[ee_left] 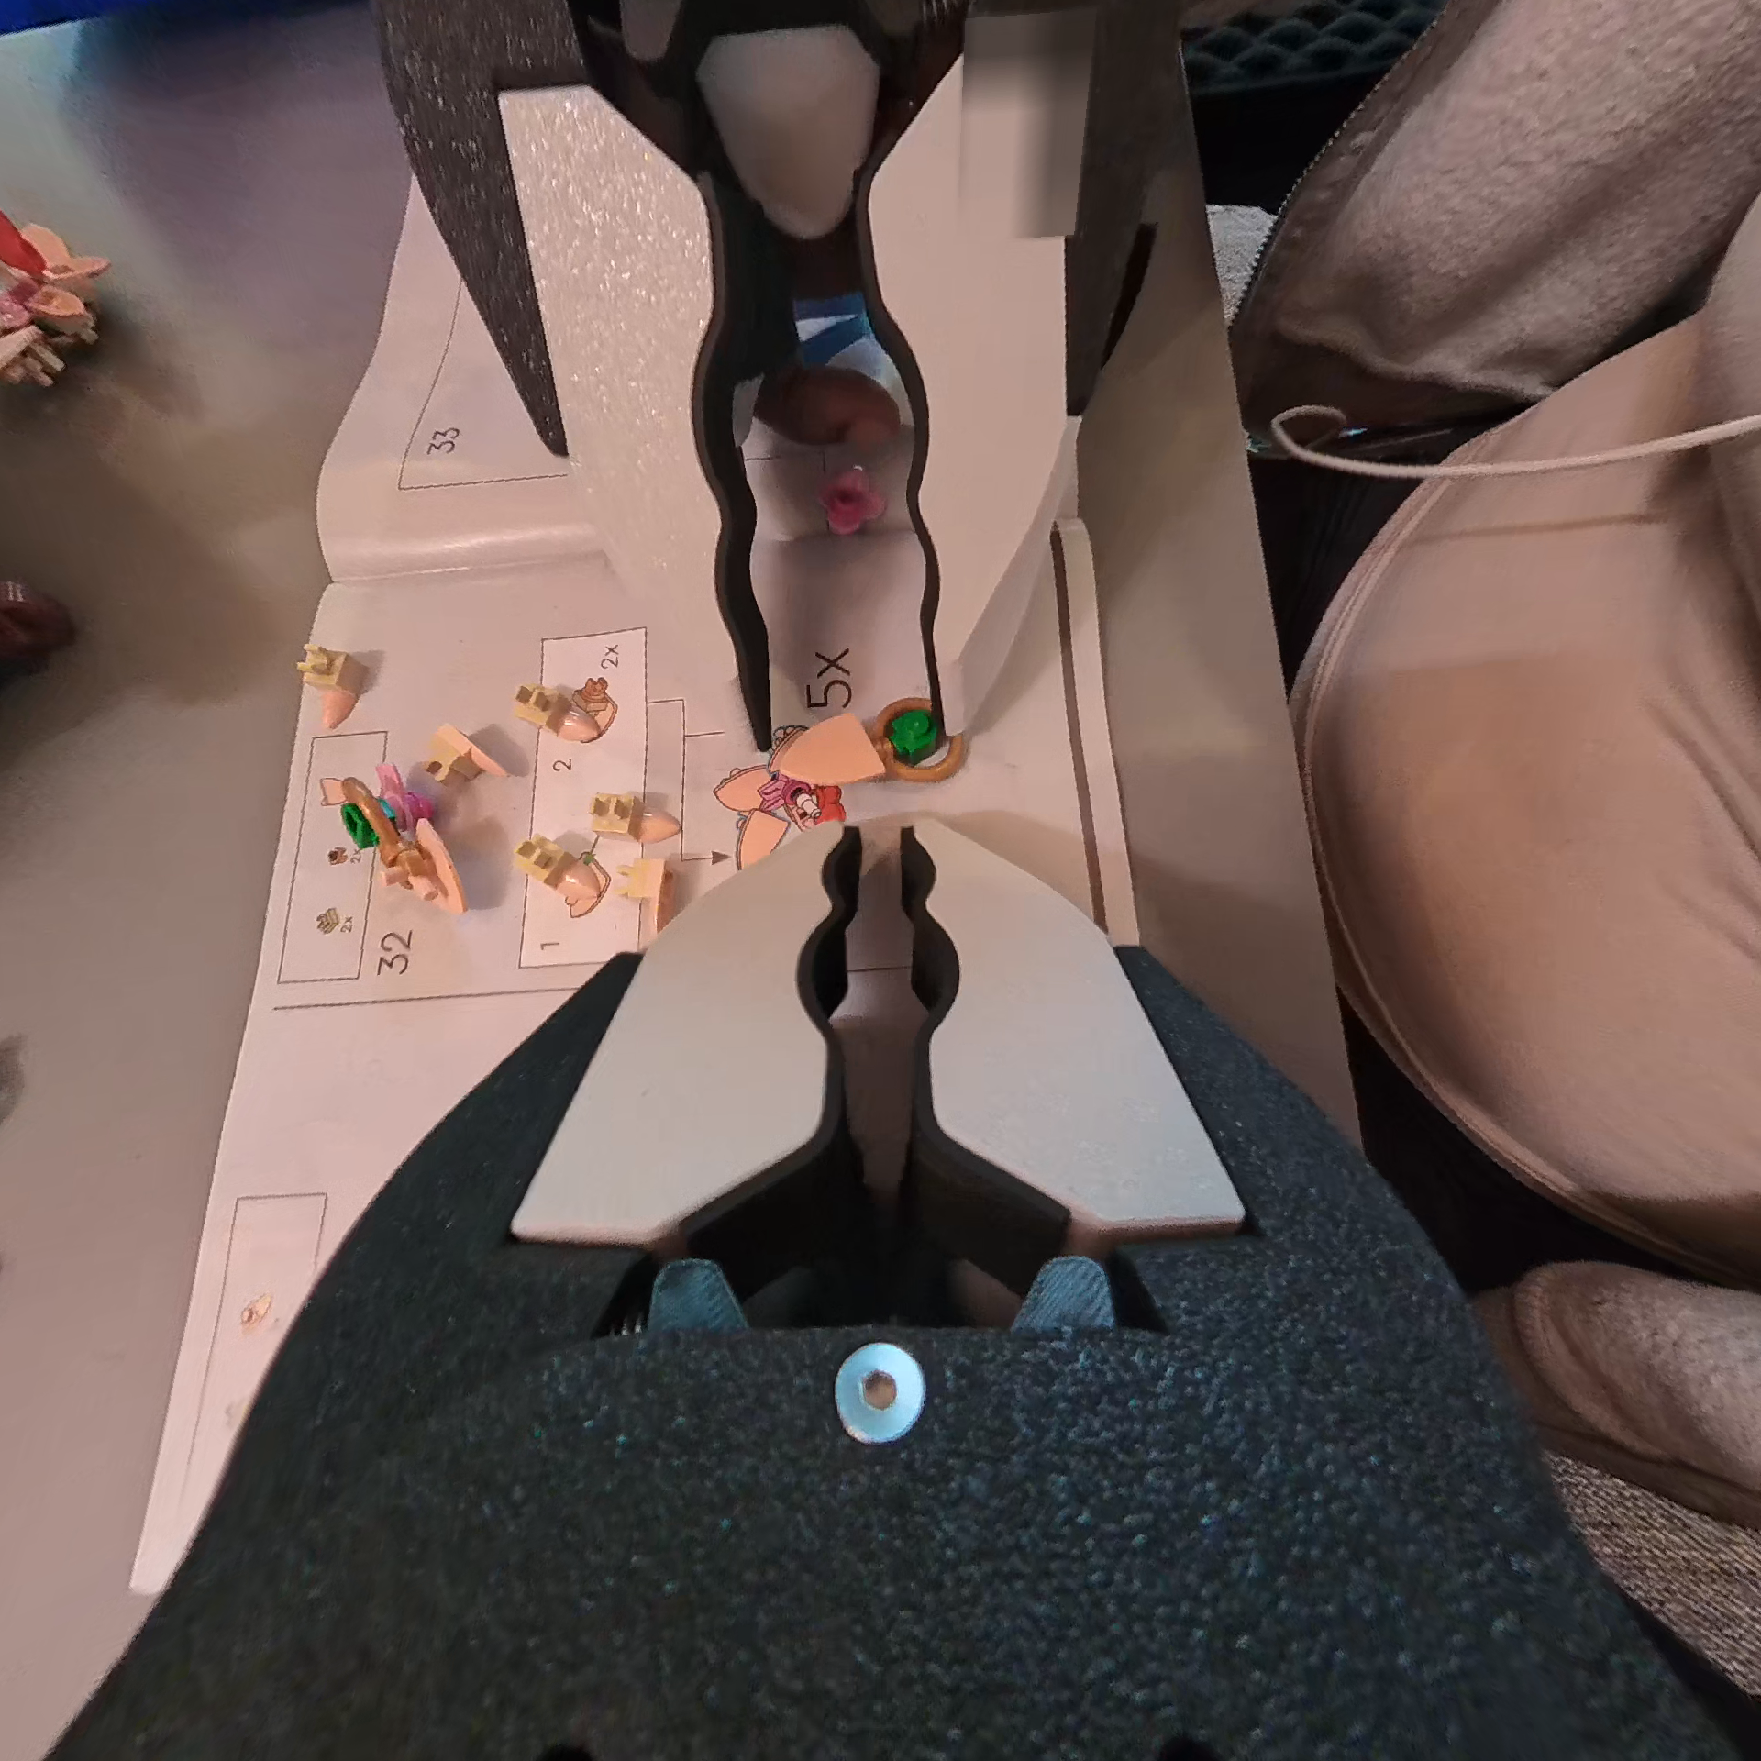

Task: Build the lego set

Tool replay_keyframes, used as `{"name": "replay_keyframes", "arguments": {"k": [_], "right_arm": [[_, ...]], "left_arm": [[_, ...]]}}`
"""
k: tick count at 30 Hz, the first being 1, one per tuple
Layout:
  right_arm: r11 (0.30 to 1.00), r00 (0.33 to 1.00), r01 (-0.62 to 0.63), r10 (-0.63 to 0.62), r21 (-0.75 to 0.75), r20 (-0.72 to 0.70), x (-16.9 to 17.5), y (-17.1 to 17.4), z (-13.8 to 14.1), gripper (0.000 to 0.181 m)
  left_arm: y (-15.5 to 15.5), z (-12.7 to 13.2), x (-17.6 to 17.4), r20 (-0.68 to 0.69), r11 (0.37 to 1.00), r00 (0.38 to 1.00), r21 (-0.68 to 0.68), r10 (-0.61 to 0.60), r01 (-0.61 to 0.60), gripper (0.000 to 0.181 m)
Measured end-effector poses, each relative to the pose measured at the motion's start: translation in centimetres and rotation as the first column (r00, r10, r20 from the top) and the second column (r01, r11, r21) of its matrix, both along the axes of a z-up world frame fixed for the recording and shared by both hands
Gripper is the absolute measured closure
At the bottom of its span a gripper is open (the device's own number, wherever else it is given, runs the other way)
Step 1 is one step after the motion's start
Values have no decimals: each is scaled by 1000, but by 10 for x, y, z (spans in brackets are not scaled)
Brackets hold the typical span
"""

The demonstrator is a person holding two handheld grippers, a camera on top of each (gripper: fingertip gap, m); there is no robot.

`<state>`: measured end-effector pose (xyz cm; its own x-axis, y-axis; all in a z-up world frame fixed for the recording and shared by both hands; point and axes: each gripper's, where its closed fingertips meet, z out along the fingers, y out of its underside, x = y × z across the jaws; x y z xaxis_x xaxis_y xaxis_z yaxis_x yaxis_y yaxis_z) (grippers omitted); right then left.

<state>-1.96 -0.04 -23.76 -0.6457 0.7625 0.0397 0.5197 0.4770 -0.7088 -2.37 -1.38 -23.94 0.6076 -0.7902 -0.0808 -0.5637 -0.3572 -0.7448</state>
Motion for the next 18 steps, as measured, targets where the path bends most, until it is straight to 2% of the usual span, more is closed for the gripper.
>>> {"name": "replay_keyframes", "arguments": {"k": [2, 6, 10, 13, 18], "right_arm": [[1000, 1000, 3, -3, 7, -2, 0, 0, 0, 148], [1000, 1000, 2, -2, 13, -2, 0, 0, 0, 147], [1000, 1000, 4, -4, 7, 4, 0, 0, 0, 147], [1000, 1000, 5, -5, 3, 10, -1, 0, 0, 148], [1000, 1000, 5, -5, -4, 16, -1, -1, -1, 148]], "left_arm": [[0, 1, -4, -21, 1000, 1000, 11, 8, -8, 166], [6, 5, -11, -102, 996, 995, 84, 7, 1, 141], [4, 18, 6, -140, 965, 984, 222, -112, 141, 149], [4, 12, 5, -188, 961, 974, 220, -126, 167, 158], [4, 6, 8, -192, 956, 970, 224, -149, 191, 159]]}}
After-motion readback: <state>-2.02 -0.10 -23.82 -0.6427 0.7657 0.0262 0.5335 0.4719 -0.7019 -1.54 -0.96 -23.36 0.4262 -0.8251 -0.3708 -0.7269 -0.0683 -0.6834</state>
